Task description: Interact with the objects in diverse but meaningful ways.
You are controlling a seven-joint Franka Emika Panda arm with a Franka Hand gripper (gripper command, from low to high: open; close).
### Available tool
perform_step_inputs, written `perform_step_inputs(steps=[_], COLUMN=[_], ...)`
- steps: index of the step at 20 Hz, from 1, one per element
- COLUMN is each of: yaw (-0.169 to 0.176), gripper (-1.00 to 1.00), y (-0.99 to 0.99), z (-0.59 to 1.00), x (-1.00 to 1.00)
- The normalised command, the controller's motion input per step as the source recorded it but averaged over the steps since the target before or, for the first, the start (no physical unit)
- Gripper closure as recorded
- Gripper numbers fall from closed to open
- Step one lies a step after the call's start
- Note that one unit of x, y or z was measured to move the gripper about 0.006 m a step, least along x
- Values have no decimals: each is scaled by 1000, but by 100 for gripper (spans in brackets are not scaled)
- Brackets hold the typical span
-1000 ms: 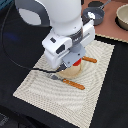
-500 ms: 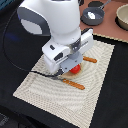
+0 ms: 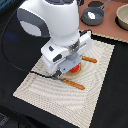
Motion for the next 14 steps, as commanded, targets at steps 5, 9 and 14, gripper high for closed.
perform_step_inputs(steps=[5,9,14], yaw=[10,10,13], gripper=[-100,-100,-100], y=[472,511,529], z=[752,647,502], x=[0,0,0])
